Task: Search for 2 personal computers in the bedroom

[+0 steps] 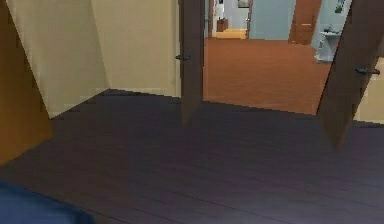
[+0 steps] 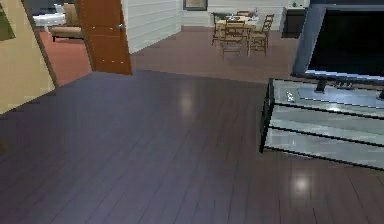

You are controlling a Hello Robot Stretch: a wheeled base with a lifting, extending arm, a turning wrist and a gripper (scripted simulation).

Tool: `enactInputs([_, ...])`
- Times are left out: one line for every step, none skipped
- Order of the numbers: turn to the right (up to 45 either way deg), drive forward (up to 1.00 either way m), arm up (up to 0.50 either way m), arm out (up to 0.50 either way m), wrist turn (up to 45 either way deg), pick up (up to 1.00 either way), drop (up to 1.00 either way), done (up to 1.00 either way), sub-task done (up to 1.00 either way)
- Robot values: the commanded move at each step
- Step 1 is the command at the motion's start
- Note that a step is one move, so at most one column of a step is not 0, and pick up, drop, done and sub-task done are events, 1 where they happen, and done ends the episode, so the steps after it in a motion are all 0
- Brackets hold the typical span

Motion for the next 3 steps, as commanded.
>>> enactInputs([45.0, 0.0, 0.0, 0.0, 0.0, 0.0, 0.0, 0.0, 0.0])
enactInputs([45.0, 0.0, 0.0, 0.0, 0.0, 0.0, 0.0, 0.0, 0.0])
enactInputs([15.0, 0.0, 0.0, 0.0, 0.0, 0.0, 0.0, 0.0, 0.0])
